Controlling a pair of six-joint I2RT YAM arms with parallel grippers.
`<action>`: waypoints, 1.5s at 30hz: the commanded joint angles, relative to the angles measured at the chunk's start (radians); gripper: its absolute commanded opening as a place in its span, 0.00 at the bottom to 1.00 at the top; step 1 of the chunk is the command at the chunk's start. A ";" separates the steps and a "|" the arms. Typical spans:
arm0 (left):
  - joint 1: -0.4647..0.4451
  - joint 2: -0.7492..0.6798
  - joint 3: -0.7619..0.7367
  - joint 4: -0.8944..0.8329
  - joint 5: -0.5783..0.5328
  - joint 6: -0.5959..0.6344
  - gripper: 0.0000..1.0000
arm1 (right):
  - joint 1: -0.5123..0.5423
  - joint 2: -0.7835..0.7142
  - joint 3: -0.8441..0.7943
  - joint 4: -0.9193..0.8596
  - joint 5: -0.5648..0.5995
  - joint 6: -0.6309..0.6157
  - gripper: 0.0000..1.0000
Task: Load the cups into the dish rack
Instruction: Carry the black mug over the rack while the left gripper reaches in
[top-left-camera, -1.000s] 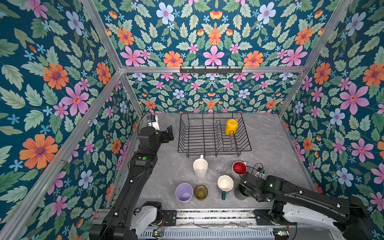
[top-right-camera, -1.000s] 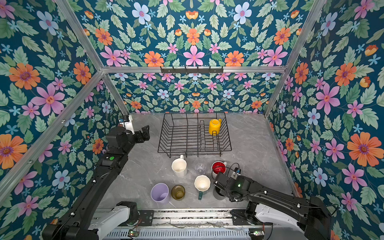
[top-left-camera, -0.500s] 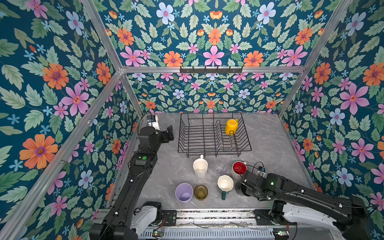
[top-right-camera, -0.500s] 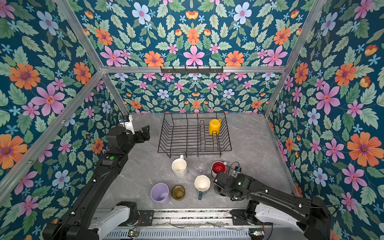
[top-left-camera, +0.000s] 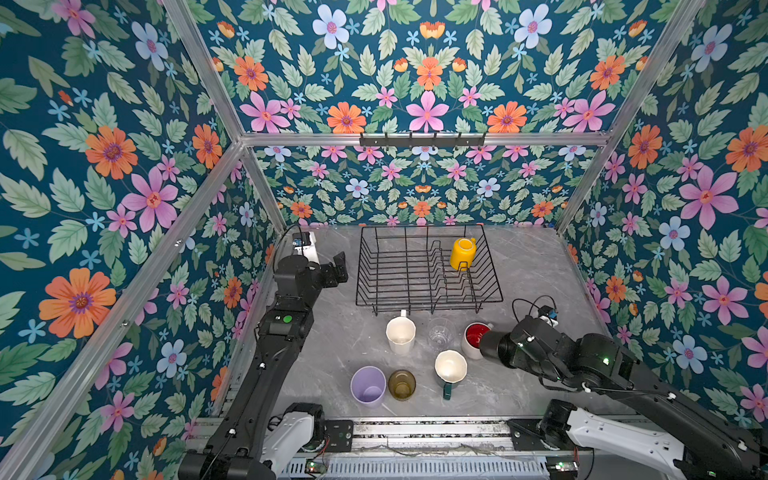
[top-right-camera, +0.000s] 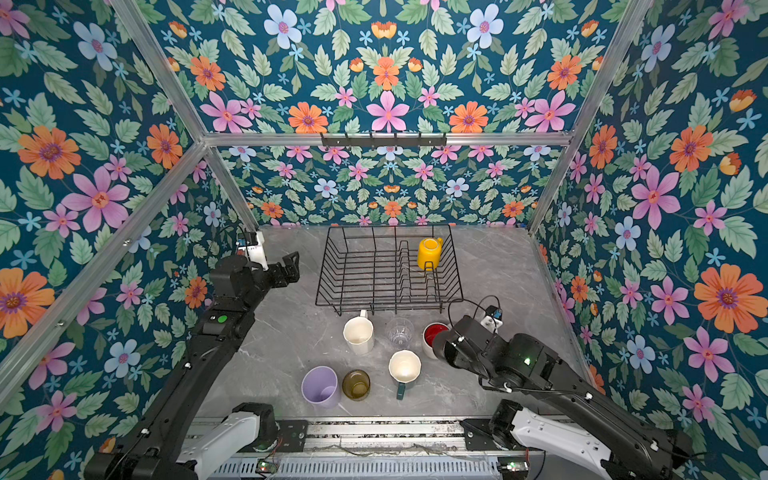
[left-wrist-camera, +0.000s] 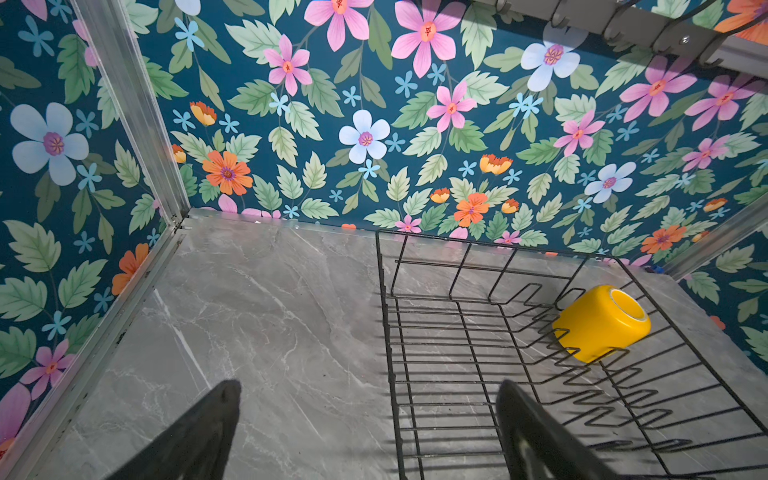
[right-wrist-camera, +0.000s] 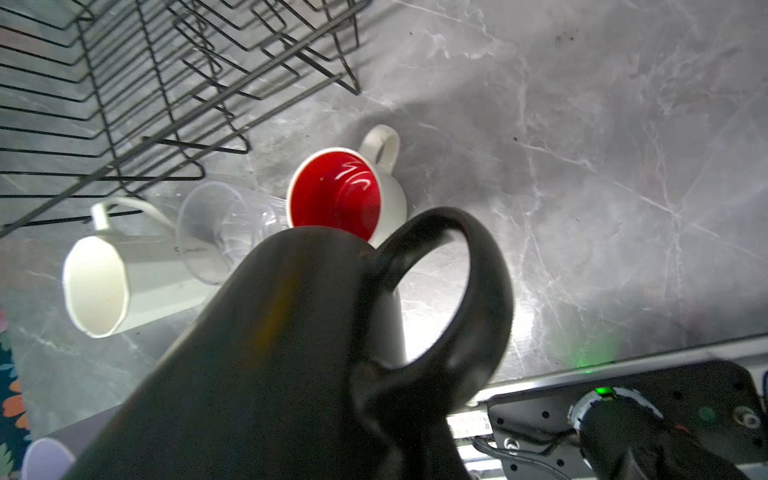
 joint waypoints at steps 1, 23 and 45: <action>0.002 -0.008 -0.006 0.059 0.056 0.000 0.97 | -0.022 0.020 0.056 0.089 -0.009 -0.120 0.00; 0.002 -0.055 -0.144 0.570 0.777 -0.189 0.95 | -0.462 0.210 -0.054 0.994 -0.798 -0.151 0.00; -0.104 0.030 -0.138 0.692 1.037 -0.220 0.95 | -0.430 0.497 0.076 1.488 -1.202 -0.006 0.00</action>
